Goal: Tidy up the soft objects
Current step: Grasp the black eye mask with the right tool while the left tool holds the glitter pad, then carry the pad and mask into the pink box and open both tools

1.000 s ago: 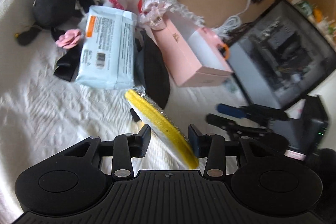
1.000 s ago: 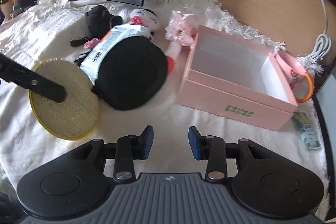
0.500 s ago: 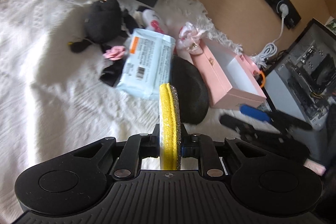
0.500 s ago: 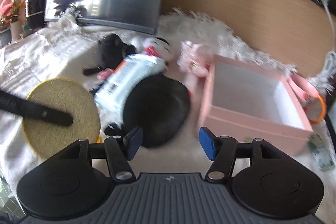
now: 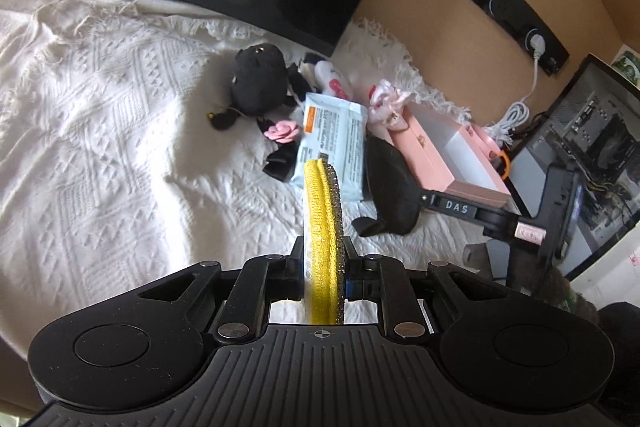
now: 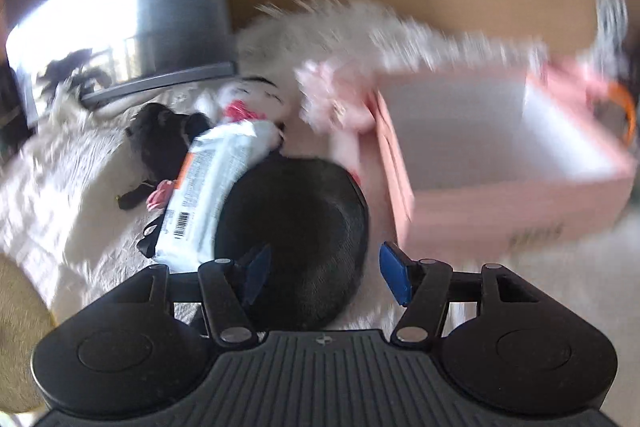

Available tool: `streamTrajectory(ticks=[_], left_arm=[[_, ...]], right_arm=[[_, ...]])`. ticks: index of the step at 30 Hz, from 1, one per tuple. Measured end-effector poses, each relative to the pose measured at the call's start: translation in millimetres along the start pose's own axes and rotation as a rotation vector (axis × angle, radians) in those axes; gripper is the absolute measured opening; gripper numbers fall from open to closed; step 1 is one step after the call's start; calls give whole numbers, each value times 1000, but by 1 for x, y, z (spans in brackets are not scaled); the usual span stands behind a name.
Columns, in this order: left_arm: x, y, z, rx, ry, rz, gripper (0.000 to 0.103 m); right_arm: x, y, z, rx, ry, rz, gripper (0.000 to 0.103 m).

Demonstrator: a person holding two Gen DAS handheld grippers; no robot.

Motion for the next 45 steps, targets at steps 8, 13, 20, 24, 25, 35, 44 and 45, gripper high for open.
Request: streamTrajectory(ticks=[8,13,20,24,25,35,44,45], left_arm=[[-16,-4,0,-43,66,-2,18],[-24,-4,2,-68,71,-14,18],[-24,6,1,-101,82,-61,18],[-23,12,-3,-120,75,-93,18],[-23,13,-4,-125,72,-96,18],[-23,16,-1,-117,37,-126,18],[15,38,-7,-179,89,-209,18],[23,42,-7,-187,101,-224,18]], right_arm=[[31,32,-7,-87,296,198,47],[1,20,4,-24,227,313,18],[-16,47,19,-48,312,318,30],[-12,43,32,15,345,271,42],[-12,40,37,31,337,261,42],[-26,35,64,8,257,370,2],[-37,-28,33,-73,45,286,2],[-28,-41,29,-72,35,267,2]])
Point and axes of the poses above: each gripper's, at about its wrist camera, not at the fingertips, and y roughly the way its jaws point, x to its right, z to its top, the point moved 4 cm from there along y, roughly the way its jaws point, and after that the axes turned 4 degrees about -x, right-handed, at the moved point
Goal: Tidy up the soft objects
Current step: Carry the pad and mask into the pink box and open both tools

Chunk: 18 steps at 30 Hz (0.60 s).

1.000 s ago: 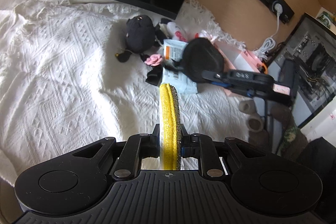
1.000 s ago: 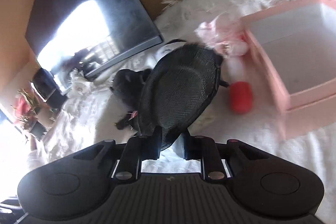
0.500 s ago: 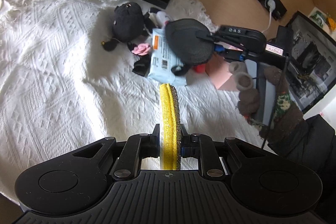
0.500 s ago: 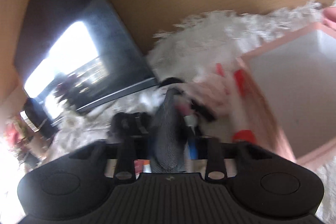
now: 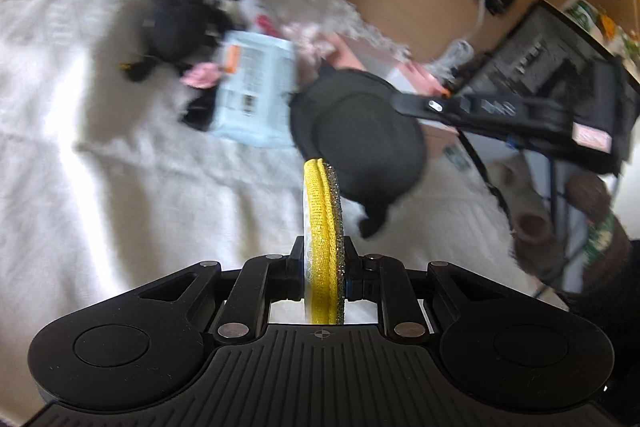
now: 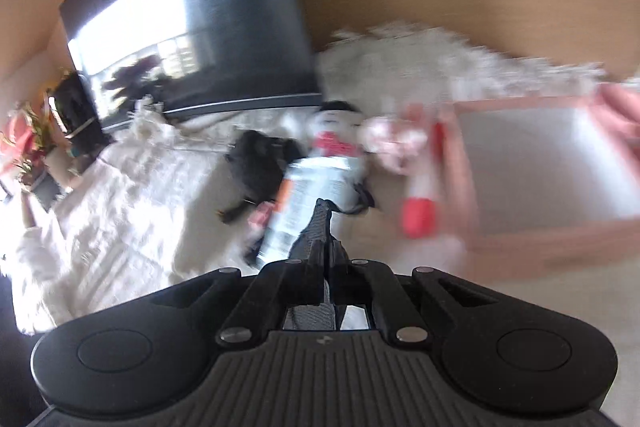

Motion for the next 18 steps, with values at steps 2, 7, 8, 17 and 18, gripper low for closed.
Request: streamTrajectory(ticks=[2,7,8,17,18], left_arm=[[17,11,7,-15,25,-36,18],[72,40,57,7,91,-132,18],[85,46,72,21,111,-140,18],[140,147,207,180,12,-2,21],[138,155,209,187,12,39,21]], right_arm=[[17,-30,-8,4,1,-49,2],[71,-109,-23,67,44,-193,2],[81,-125,-27,90,32,-231,2],[145,-189,-66,191,66,-364,2],[150,-192,-68,198,63,-376,2]])
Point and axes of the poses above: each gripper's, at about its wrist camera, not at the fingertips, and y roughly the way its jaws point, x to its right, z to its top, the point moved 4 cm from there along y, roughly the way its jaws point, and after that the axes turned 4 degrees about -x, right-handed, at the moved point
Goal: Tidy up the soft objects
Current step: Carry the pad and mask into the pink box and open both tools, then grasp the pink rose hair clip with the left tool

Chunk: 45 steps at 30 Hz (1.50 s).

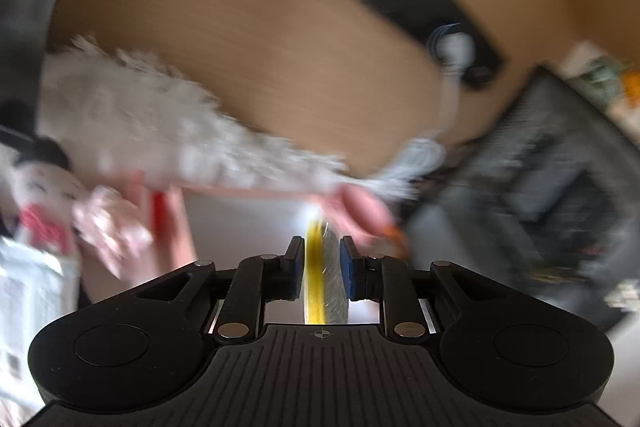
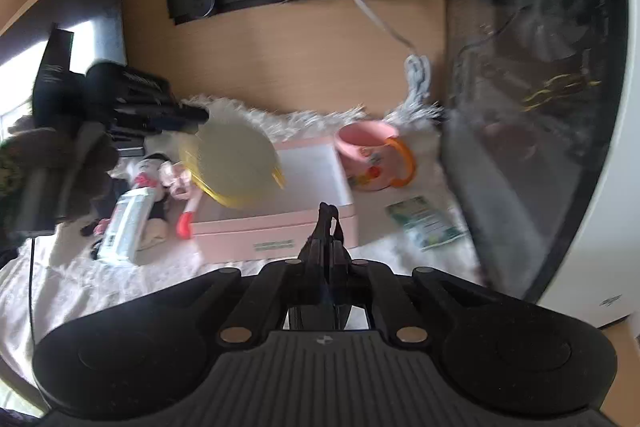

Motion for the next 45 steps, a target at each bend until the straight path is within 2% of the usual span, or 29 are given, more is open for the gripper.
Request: streamTrajectory(ticks=[3,6,10,14,16,17,18,20,23,27,30,33,35,36,37,39,42,44,45], left_arm=[[-12,2,-9,20,-38,45,21],[-30,-16,-32,26,-66,76,21],[-47,-47,-71,8,-63,116,21],[-66,-75,-105,3,-92,142,21],[-76,-86,-119,-9,-115,164,21],[-81,-91,-125,-19,-120,187,21],[-87,-95,-129,-26,-121,215,21],[-98,-101,-137,-34,-120,272,21],[-112,-105,-143,-48,-142,294,21],[-121,-101,-142,-65,-147,286,21],[-122,-95,-139,-71,-135,269,21],[-120,-86,-135,-78,-107,243,21],[-118,-82,-134,-83,-85,237,21],[-118,-80,-133,-86,-76,235,21],[-118,-77,-132,-90,-68,233,21],[-118,-74,-130,-92,-57,228,21],[-121,-74,-126,-79,-41,234,21],[-124,-78,-122,-47,-29,257,21],[-126,-82,-120,-28,-20,276,21]], right_arm=[[17,0,2,30,5,-24,2],[31,2,19,61,41,4,2],[32,22,70,113,71,86,2],[21,72,129,119,137,198,6],[13,105,148,79,182,288,24],[8,122,154,58,187,301,29],[3,141,156,30,180,276,36],[-4,164,151,-13,156,210,38],[-9,182,128,-73,127,174,43],[-19,189,91,-115,17,51,70],[-35,176,68,-125,-27,93,77],[-44,155,53,-98,5,213,76],[-51,150,49,-79,-1,290,71],[-54,149,46,-85,-9,306,62],[-56,151,46,-95,-19,294,47],[-64,155,43,-127,-82,244,32],[-71,165,40,-196,-151,160,32],[-74,167,38,-200,-155,126,45],[-77,167,38,-195,-160,113,62]])
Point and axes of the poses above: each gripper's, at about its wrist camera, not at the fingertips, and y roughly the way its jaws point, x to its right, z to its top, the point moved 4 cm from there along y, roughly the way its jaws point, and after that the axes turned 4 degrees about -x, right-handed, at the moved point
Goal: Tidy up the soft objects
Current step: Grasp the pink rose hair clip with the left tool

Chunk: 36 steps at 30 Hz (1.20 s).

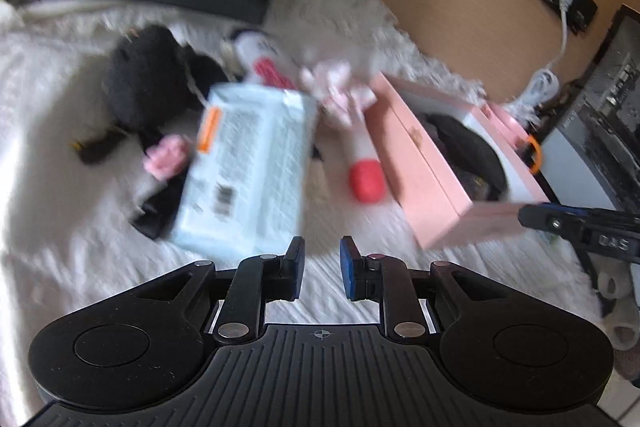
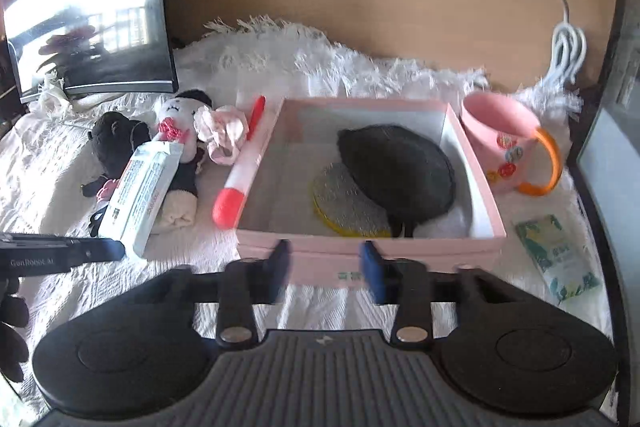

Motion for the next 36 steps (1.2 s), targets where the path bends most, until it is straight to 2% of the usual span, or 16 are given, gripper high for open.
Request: streamTrajectory(ticks=[1,3,5,7,10,12,13,16,20,22,24,26,29,32,36], left_arm=[[-4,-3,2,19,7,22,21],[-14,-9,7,51,7,62,21],[-31,-15,13,81,-27,92,21],[-51,-20,20,98,-69,116,21],[-69,-21,30,103,-67,130,21],[-77,-16,35,82,-54,99,21],[-82,-12,37,63,-78,79,21],[-92,-4,43,54,-172,59,21],[-97,5,51,57,-219,89,21],[-94,7,51,32,-189,71,21],[-88,9,47,-1,-114,61,21],[-82,13,42,-28,-46,87,21],[-84,20,38,-48,-44,129,21],[-86,28,41,-52,-50,130,22],[-82,37,43,-66,27,128,23]], right_arm=[[-3,-1,1,8,-7,-9,72],[-12,-6,4,45,-25,-32,77],[-24,-12,9,103,-38,-36,78],[-36,-12,15,114,-35,-4,78],[-52,-8,20,84,-11,27,78],[-64,-3,18,55,-32,65,78],[-69,-1,16,42,-47,76,78],[-84,4,6,9,-123,59,78],[-97,7,-6,-16,-207,22,78],[-99,6,-10,-24,-220,16,78],[-97,2,-15,-24,-223,7,78],[-94,0,-19,-24,-221,0,78],[-88,-1,-25,-33,-216,-14,78],[-85,0,-30,-48,-213,-22,78],[-85,2,-36,-58,-208,-26,78]])
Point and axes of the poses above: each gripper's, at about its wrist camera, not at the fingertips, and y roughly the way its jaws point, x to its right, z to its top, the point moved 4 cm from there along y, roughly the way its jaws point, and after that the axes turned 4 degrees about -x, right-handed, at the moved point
